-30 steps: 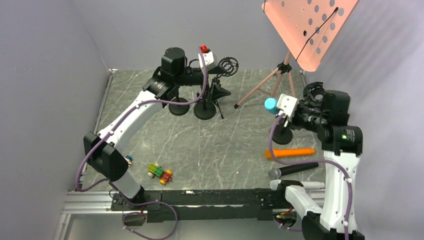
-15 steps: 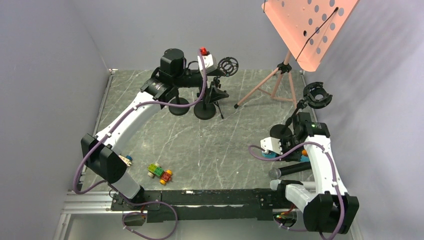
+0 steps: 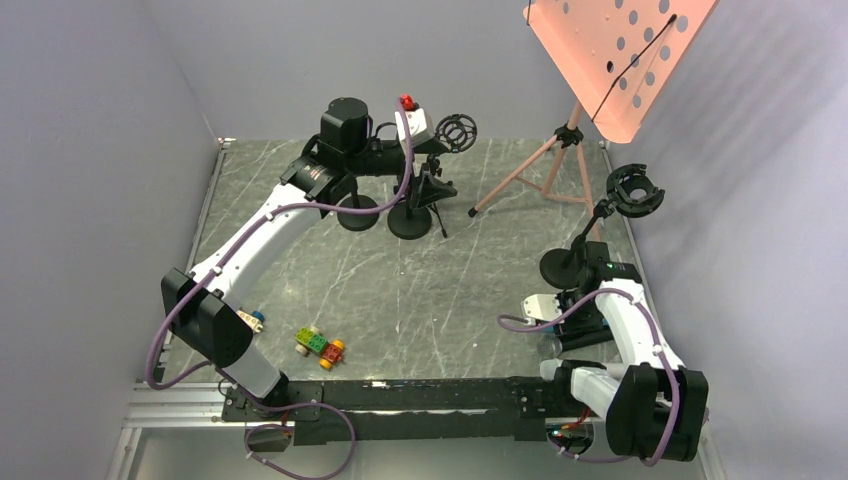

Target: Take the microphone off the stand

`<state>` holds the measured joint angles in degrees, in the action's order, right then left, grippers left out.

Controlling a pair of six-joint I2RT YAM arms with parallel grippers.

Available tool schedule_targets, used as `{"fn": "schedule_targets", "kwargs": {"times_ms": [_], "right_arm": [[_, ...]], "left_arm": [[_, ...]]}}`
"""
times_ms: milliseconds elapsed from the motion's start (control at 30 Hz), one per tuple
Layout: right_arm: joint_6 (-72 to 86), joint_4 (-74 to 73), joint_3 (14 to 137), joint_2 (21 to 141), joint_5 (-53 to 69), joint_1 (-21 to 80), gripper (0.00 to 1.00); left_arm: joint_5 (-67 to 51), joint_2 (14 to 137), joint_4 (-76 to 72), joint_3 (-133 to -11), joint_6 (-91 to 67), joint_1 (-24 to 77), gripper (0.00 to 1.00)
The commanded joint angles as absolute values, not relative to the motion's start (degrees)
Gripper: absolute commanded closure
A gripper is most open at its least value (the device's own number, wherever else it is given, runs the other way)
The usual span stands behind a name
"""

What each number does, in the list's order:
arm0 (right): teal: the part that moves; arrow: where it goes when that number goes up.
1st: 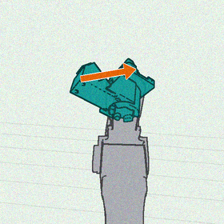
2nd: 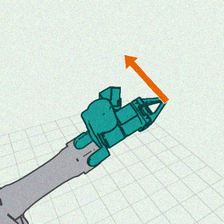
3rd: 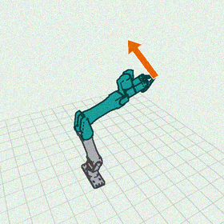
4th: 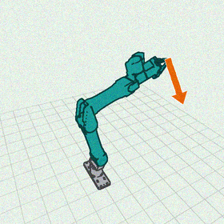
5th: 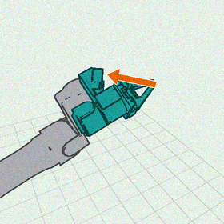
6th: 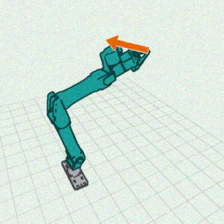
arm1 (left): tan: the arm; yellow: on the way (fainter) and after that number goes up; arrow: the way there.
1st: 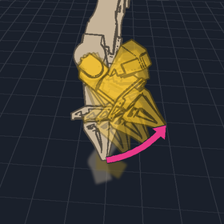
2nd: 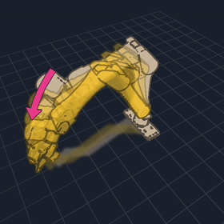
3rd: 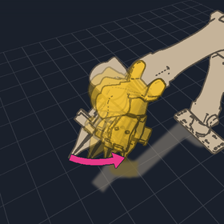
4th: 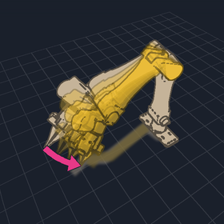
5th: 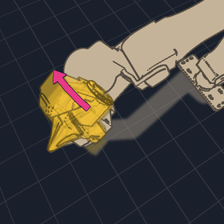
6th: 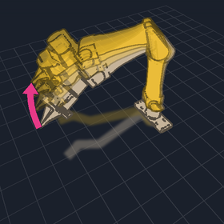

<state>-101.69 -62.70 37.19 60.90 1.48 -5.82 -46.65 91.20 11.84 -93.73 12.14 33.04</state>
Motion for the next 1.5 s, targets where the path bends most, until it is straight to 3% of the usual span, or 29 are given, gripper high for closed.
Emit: {"fn": "schedule_targets", "kwargs": {"times_ms": [0,100,467,667,833,1067,1300,1467], "right_arm": [[-103.31,-58.80,36.35,59.17,0.27,-6.06,0.69],[-103.86,-59.21,35.32,56.89,0.44,-6.11,0.59],[-99.19,-64.92,37.80,47.70,0.66,-6.08,0.38],[-86.66,-68.72,53.48,43.16,13.76,-6.11,0.38],[-63.35,-59.25,70.12,43.02,20.87,-6.07,0.20],[-35.81,-51.90,87.47,49.68,17.16,-6.06,0.22],[-29.18,-50.50,92.03,54.02,18.30,-6.11,0.26],[-27.65,-49.77,92.12,56.13,18.25,-6.05,0.26]], "left_arm": [[-47.07,89.01,9.99,-93.46,9.87,33.31,0.01],[-47.20,89.65,9.56,-93.60,9.42,33.28,0.01],[-50.33,91.78,4.61,-92.83,5.60,33.51,0.01],[-50.27,97.80,-13.37,-92.12,-3.29,38.70,0.01],[-48.72,108.73,-25.62,-98.26,-6.98,46.00,0.01],[-39.47,123.83,-38.35,-105.62,-8.59,53.81,0.01],[-28.03,134.67,-43.56,-112.45,-12.38,56.33,0.01],[-21.99,149.11,-40.35,-131.78,-12.94,57.51,0.01]]}}
